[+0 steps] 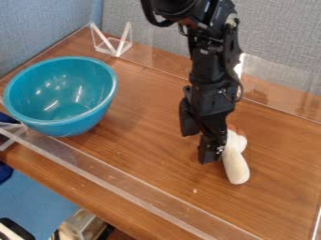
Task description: Put the mushroom in the blue bowl
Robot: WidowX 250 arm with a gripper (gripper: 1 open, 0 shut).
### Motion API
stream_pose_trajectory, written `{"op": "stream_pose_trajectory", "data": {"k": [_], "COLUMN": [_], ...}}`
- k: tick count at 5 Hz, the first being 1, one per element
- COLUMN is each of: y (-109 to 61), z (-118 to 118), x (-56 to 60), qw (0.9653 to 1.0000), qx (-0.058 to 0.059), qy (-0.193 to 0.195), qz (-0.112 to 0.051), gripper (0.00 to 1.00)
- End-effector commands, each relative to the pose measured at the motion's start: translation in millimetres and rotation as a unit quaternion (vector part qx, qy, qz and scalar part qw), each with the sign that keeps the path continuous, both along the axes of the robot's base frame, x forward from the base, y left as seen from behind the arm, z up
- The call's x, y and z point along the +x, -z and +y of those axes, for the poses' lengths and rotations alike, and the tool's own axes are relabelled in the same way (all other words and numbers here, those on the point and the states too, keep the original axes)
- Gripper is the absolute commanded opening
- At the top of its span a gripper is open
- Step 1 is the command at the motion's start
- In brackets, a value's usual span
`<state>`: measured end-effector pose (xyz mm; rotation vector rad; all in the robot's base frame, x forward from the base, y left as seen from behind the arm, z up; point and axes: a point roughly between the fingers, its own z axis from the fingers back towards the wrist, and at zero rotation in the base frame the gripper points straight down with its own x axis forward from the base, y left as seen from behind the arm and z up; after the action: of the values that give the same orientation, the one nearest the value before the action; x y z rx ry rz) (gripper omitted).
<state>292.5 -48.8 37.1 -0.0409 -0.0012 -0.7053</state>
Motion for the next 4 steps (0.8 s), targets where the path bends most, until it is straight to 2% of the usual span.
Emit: {"op": "stream_pose_trajectory", "data": {"k": [1, 2, 4], "y": [-2.4, 0.5, 4.1], "z": [-8.6, -10.7, 2.8], "x": [16.7, 25.8, 24.4], "qw": [0.9995, 0.9992, 0.9992], "qx": [-0.007, -0.007, -0.009], "qy": [0.013, 0.018, 0.010], "qz": [-0.029, -0.034, -0.037], "gripper": [1.00, 1.00, 1.00]}}
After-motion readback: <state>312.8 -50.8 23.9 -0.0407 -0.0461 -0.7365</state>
